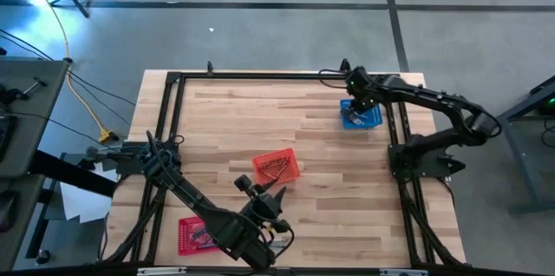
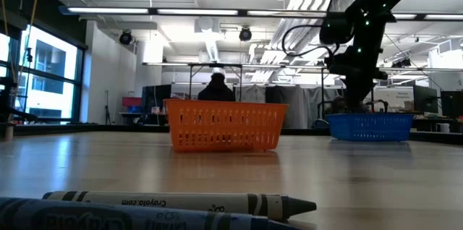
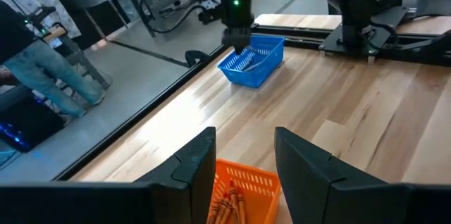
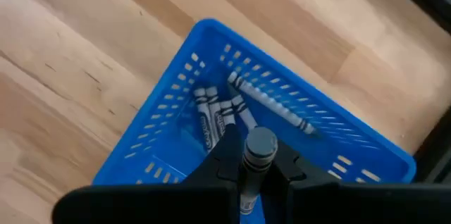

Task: Sort crayons
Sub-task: Put the top gray crayon into the blue bin, then put the gray crayon into the blue bin

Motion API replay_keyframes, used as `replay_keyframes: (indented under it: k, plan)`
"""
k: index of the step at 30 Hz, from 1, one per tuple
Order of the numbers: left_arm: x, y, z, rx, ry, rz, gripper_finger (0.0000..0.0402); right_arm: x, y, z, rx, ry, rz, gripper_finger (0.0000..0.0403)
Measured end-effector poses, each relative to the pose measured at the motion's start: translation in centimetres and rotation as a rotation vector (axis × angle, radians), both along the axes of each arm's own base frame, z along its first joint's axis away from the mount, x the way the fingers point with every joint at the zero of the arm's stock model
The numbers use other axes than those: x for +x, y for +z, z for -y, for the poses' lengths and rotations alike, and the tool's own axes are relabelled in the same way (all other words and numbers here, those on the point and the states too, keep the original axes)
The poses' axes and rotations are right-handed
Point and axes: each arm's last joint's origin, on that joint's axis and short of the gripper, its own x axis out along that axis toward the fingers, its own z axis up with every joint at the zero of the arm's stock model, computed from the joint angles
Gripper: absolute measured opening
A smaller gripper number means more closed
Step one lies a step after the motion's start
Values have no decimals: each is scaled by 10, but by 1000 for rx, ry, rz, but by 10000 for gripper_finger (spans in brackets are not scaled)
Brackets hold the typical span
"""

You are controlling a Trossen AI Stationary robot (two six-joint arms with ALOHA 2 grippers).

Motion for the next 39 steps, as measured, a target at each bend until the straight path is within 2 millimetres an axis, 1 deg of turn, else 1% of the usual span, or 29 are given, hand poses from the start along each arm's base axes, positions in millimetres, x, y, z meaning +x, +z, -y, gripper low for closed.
replay_keyframes:
  k: [3, 5, 15, 17, 20, 23, 26, 28, 31, 33, 35, 37, 39]
  plan:
    - [-1, 0, -1, 7, 0, -10, 133, 2, -5, 1, 15, 11, -20, 14]
    - [-1, 0, -1, 2, 0, -14, 133, 2, -6, 1, 32, 15, -21, 24]
    - [-1, -1, -1, -15, 3, -15, 133, -1, -6, -1, 49, 43, -49, 134]
    - [-2, -1, -1, -21, 5, -30, 133, -3, -7, -3, 70, 44, -72, 151]
    - [-7, -2, -4, -40, 25, -58, 133, -9, -4, -10, 122, 46, -95, 166]
    - [-9, -4, -4, -98, 28, -107, 133, -14, 7, -24, 165, 86, -63, 168]
    - [-13, -7, -1, -128, 18, -152, 133, -16, 23, -45, 169, 146, 28, 169]
    - [-16, -12, 2, -126, 16, -170, 133, -17, 37, -64, 154, 194, 117, 169]
    - [-20, -22, 6, -102, 8, -196, 133, -22, 61, -97, 127, 280, 298, 169]
    - [-23, -30, 6, -89, 12, -208, 133, -30, 76, -117, 75, 320, 421, 169]
    - [-24, -38, 5, -106, 39, -189, 133, -40, 90, -132, -4, 336, 547, 169]
    - [-24, -41, 3, -131, 65, -159, 133, -51, 101, -143, -76, 341, 652, 169]
    - [-22, -41, 1, -144, 77, -166, 133, -59, 109, -150, -128, 366, 736, 169]
